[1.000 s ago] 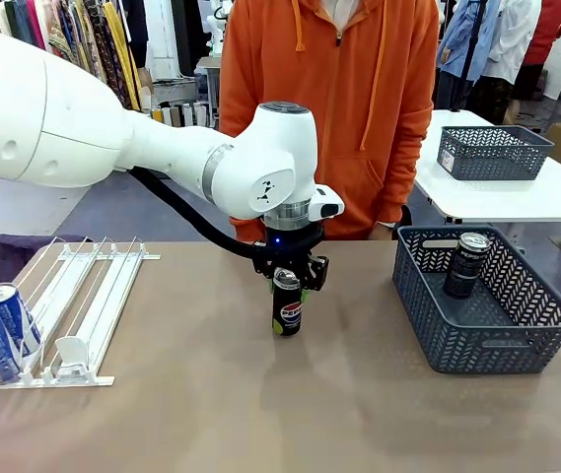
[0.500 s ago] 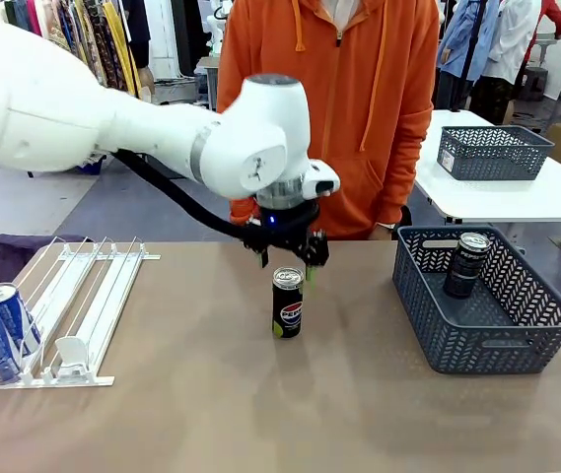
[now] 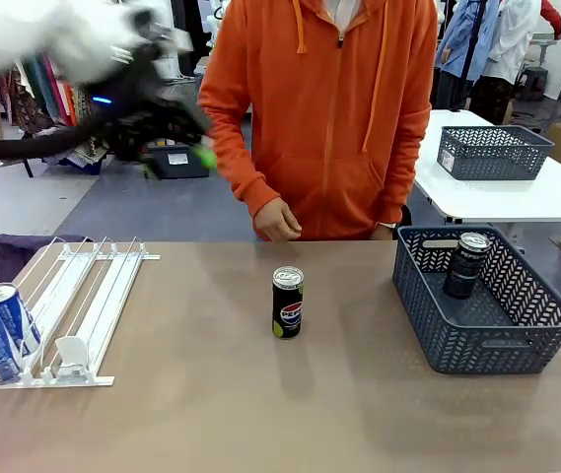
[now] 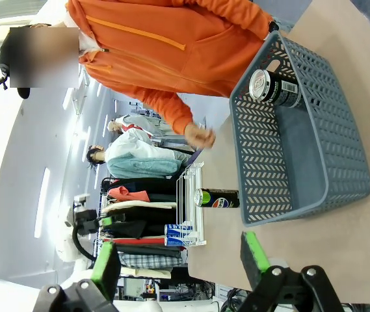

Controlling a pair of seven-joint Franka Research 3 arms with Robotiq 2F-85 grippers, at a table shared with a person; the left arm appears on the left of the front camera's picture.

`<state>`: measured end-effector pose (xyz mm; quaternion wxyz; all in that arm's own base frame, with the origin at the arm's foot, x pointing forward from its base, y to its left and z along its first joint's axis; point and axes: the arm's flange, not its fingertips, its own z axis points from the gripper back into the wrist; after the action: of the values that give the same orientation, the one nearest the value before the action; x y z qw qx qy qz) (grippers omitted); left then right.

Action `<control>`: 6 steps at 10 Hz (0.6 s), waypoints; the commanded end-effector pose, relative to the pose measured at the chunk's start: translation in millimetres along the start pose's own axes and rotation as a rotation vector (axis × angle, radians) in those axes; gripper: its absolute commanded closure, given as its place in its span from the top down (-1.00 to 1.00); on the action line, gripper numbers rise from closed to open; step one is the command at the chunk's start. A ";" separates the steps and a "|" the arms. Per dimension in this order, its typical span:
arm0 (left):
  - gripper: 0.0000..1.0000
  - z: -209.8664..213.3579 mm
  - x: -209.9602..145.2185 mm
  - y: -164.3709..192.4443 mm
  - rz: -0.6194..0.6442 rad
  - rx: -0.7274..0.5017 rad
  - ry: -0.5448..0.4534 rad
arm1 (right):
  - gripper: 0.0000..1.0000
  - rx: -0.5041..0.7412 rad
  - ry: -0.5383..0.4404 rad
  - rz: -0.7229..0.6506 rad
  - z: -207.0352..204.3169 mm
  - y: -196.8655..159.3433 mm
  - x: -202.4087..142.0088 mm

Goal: Retrieve and store the cans from the dispenser.
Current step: Pick up the last remaining can from one row of the Automatic Can Dispenser and place it in the middle of the table.

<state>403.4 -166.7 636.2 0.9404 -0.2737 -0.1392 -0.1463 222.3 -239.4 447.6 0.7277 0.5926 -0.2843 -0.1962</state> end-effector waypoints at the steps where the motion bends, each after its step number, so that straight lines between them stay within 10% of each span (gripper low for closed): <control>1: 1.00 46.8 -36.8 110.8 0.160 -0.257 0.045 | 1.00 0.007 0.002 0.009 1.7 1.9 0.4; 6: 1.00 95.7 -160.3 258.9 0.244 -0.714 -0.119 | 1.00 0.007 0.002 0.009 1.7 1.9 0.4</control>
<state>325.8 140.1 543.2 0.7963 -0.5953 -0.0899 -0.0588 222.2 -239.4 447.6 0.7277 0.5925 -0.2843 -0.1964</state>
